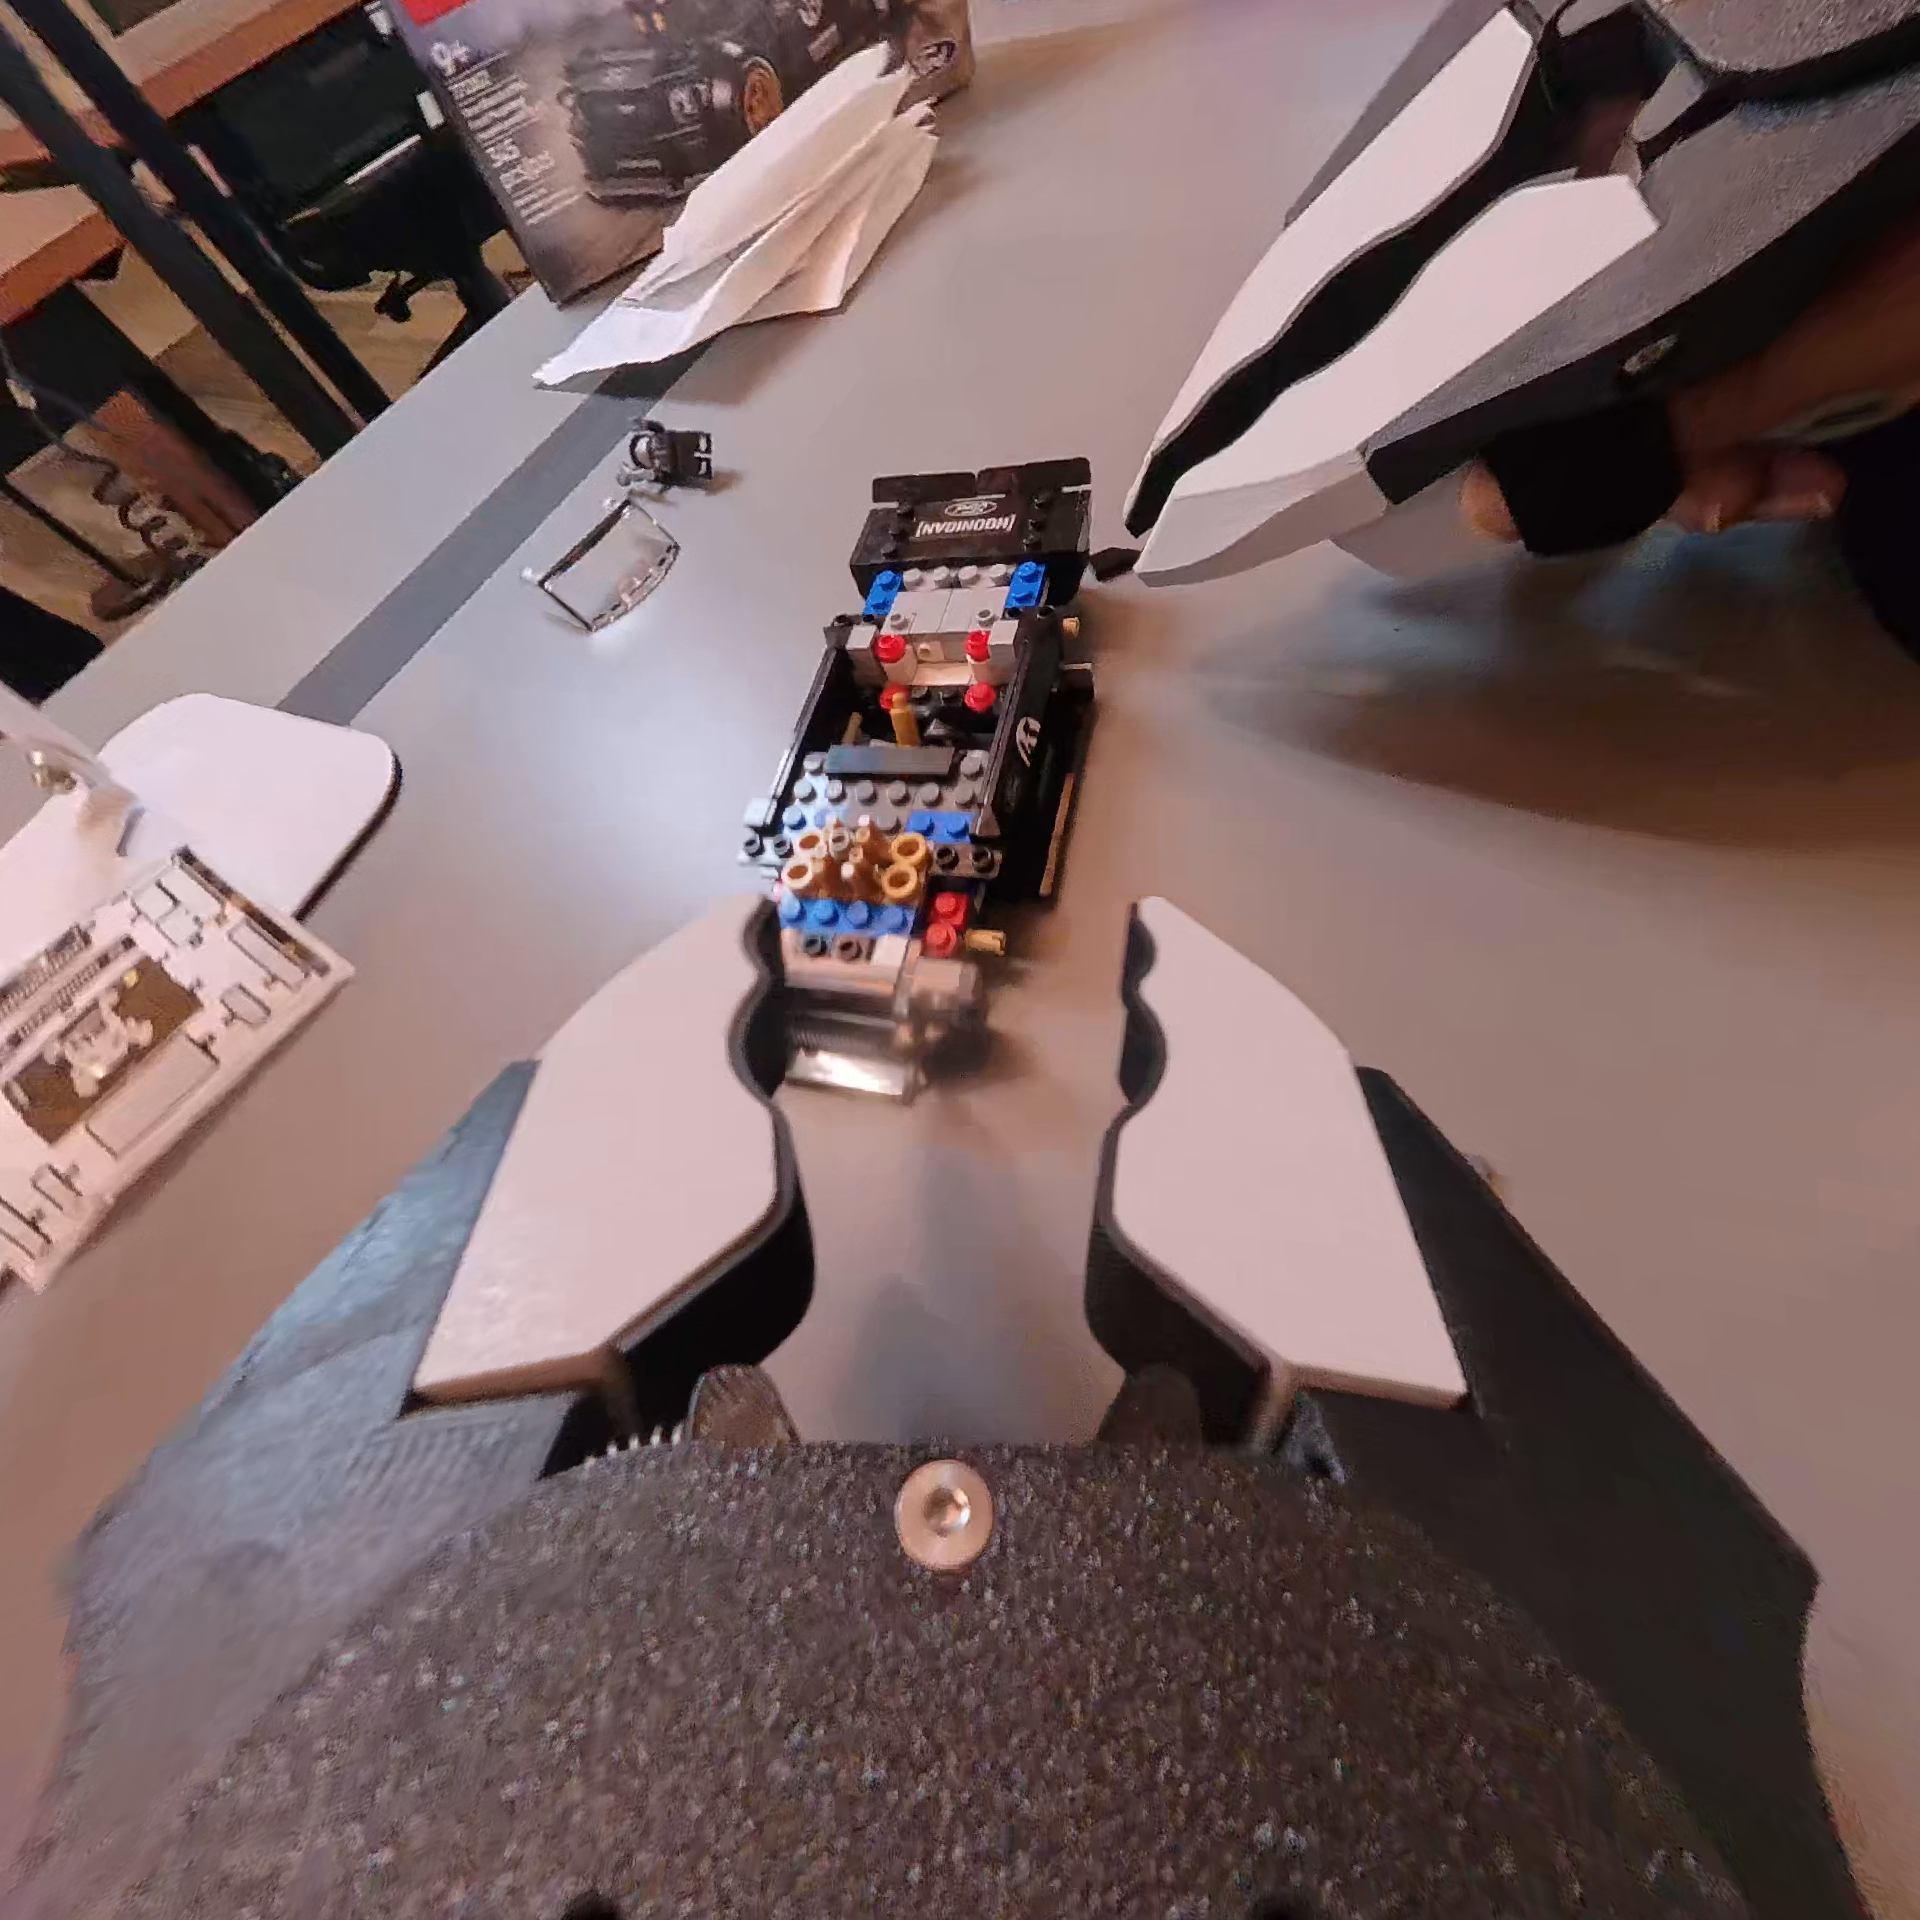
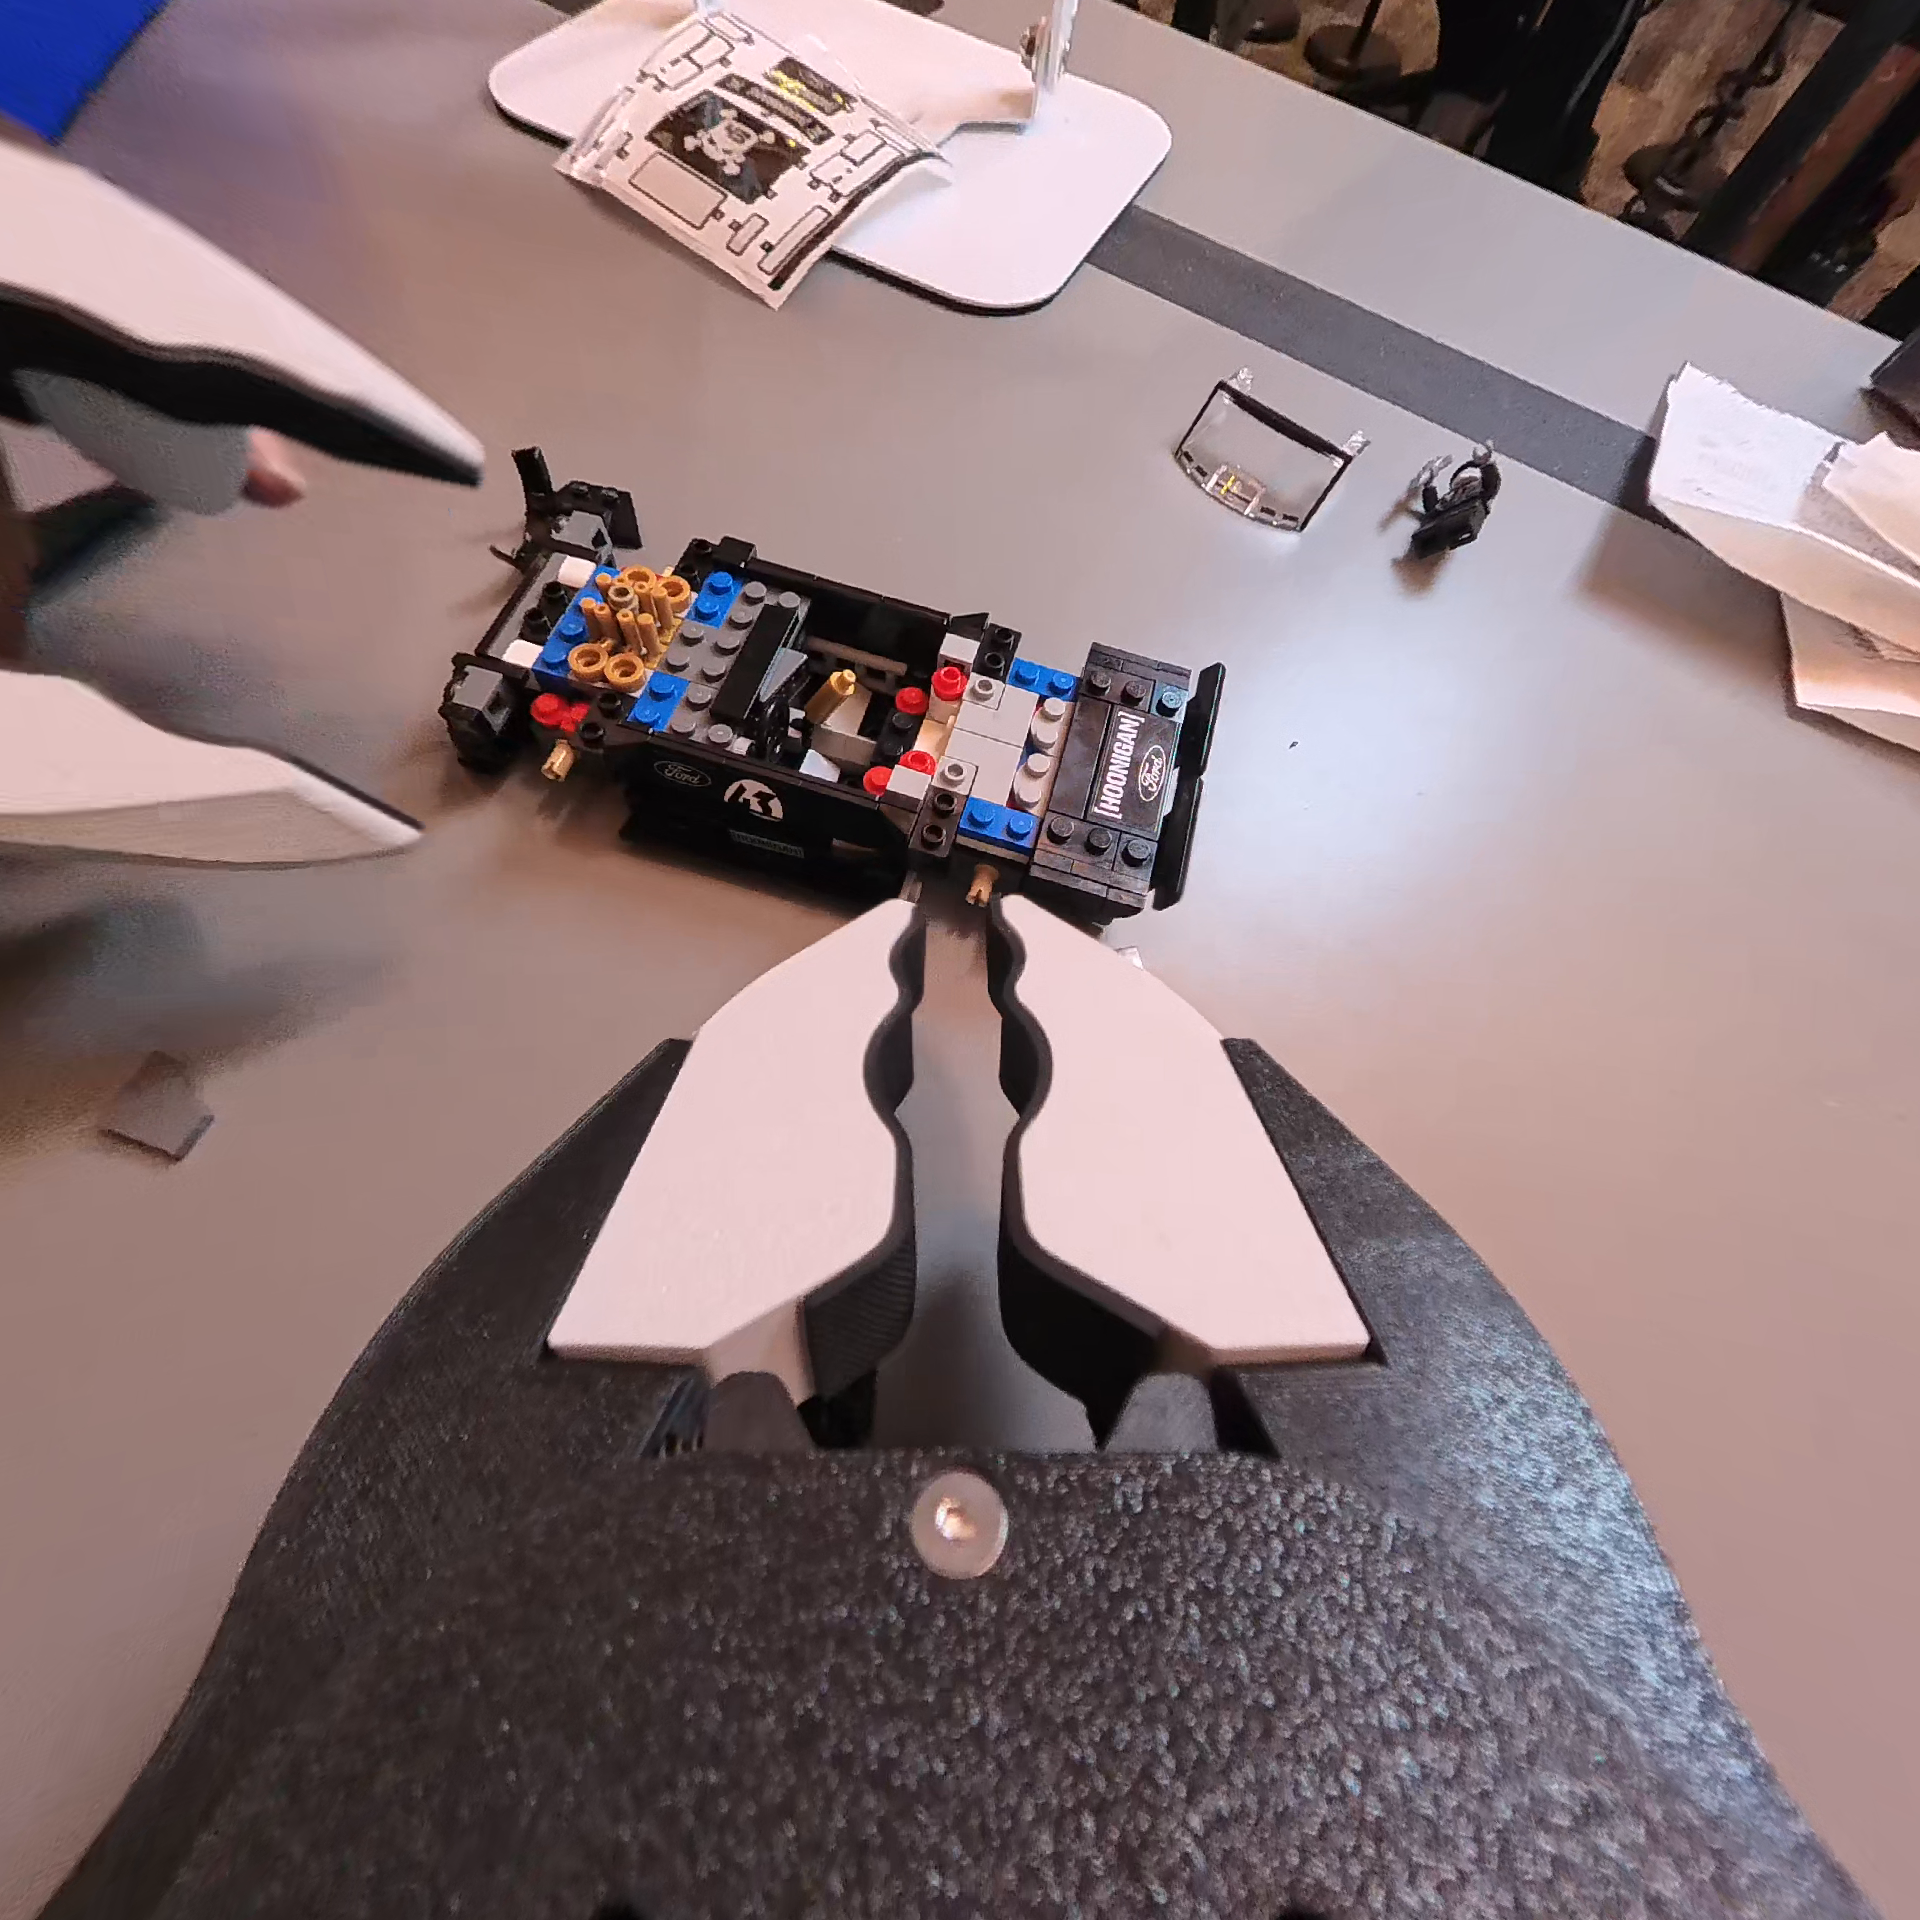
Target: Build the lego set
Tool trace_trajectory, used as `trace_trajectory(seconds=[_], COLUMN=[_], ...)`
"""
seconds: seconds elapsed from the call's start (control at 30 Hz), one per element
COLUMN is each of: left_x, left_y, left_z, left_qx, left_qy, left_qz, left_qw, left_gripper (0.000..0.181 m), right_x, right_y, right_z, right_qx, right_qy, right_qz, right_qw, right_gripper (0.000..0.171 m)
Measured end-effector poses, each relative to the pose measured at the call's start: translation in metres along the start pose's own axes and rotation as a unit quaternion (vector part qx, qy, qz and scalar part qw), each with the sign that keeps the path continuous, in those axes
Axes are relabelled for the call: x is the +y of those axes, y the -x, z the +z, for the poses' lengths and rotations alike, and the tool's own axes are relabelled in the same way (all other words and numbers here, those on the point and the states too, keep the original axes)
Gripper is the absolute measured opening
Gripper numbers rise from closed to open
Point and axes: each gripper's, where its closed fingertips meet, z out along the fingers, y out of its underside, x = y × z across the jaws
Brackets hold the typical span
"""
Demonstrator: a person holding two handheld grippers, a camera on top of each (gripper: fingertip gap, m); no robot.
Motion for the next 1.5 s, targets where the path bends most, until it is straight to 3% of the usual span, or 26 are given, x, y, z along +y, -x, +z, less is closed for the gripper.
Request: trace_trajectory(seconds=[0.03,0.13,0.33,0.47,0.57,0.73,0.93,1.23,1.5], left_x=[-0.002,-0.006,-0.01,0.01,0.008,0.007,0.008,0.002,0.001], left_y=[0.002,0.003,0.0,-0.004,-0.004,-0.007,-0.007,-0.001,0.003], left_z=[0.005,0.019,0.061,0.077,0.077,0.07,0.059,0.049,0.048], left_qx=[0.004,0.054,0.159,0.188,0.202,0.252,0.34,0.468,0.503], left_qy=[0.013,0.079,0.231,0.33,0.344,0.361,0.394,0.443,0.449], left_qz=[0.019,0.039,0.046,0.088,0.098,0.074,0.049,0.034,0.026], left_qw=[1.0,0.995,0.959,0.921,0.912,0.895,0.853,0.764,0.738], left_gripper=[0.068,0.058,0.098,0.096,0.077,0.072,0.072,0.072,0.072], right_x=[-0.001,-0.001,0.002,0.003,0.003,0.001,-0.007,-0.027,-0.03], right_y=[0.0,0.0,-0.007,-0.01,-0.009,0.0,0.002,0.006,0.009], right_z=[-0.001,-0.003,-0.008,-0.011,-0.013,-0.01,-0.011,-0.01,0.012], right_qx=[-0.001,-0.006,-0.001,-0.009,-0.02,-0.048,-0.066,-0.1,-0.146], right_qy=[-0.002,-0.005,-0.007,-0.011,-0.013,-0.023,-0.017,-0.021,0.059], right_qz=[0.0,0.001,-0.005,-0.018,-0.033,-0.13,-0.208,-0.244,-0.249], right_qw=[1.0,1.0,1.0,1.0,0.999,0.99,0.976,0.964,0.956], right_gripper=[0.011,0.013,0.014,0.014,0.014,0.018,0.021,0.021,0.01])
